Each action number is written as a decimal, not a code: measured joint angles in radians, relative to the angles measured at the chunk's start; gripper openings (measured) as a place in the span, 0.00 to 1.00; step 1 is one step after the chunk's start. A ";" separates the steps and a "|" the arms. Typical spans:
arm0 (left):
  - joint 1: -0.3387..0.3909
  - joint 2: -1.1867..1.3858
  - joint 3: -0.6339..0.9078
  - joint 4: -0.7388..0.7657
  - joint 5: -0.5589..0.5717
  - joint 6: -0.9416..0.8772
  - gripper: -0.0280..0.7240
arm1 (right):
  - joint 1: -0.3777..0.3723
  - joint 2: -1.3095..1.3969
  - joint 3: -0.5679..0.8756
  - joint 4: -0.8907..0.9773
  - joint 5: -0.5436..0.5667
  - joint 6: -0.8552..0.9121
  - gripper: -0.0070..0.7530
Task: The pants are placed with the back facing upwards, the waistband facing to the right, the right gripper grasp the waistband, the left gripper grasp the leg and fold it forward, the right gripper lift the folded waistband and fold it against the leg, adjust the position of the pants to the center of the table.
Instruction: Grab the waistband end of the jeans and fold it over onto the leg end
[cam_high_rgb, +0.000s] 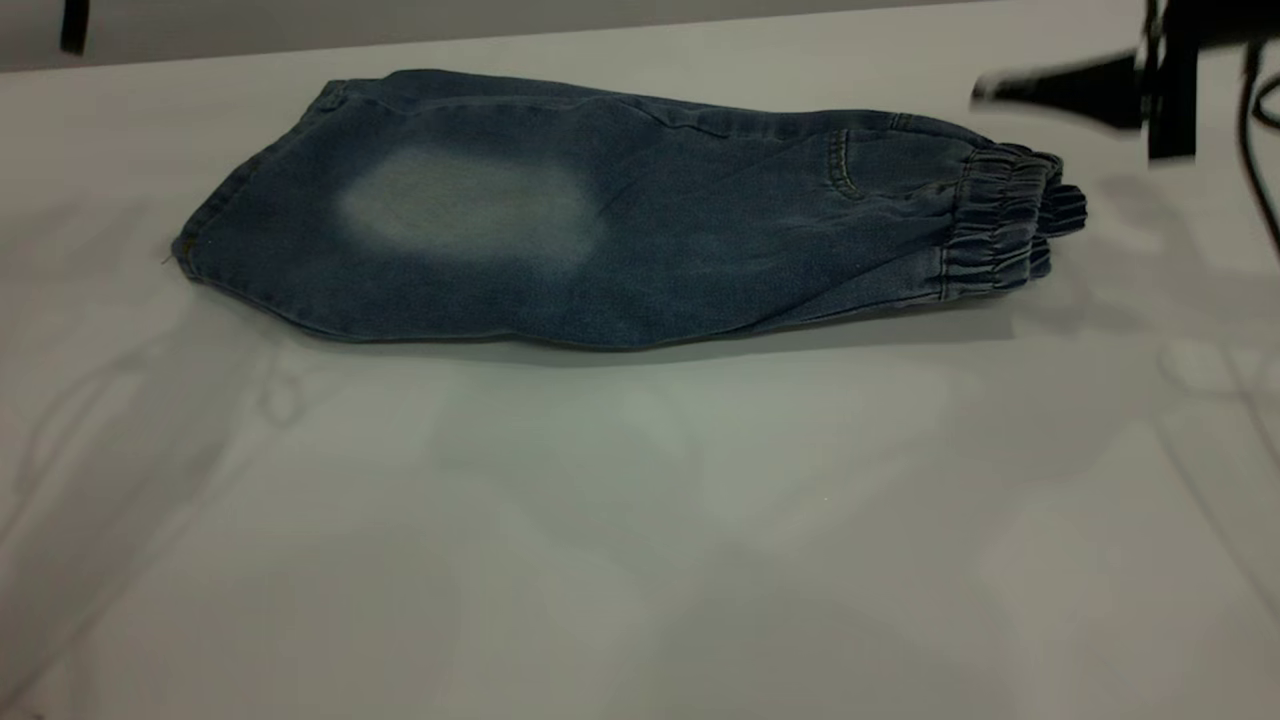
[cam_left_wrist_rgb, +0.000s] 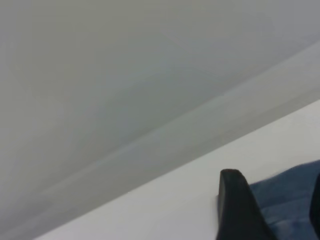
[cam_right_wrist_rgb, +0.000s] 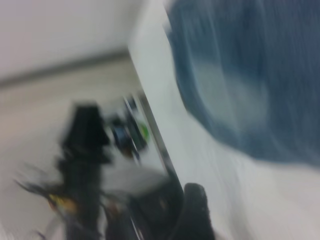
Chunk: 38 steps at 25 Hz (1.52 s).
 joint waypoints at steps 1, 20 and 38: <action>-0.017 -0.016 0.010 0.000 0.003 0.000 0.48 | 0.012 0.000 0.017 -0.019 0.000 -0.001 0.66; -0.277 -0.282 0.108 -0.006 0.175 -0.014 0.48 | 0.050 0.002 0.211 0.112 -0.258 -0.238 0.66; -0.328 -0.281 0.107 -0.009 0.185 -0.014 0.48 | 0.050 0.160 0.141 0.160 -0.208 -0.346 0.66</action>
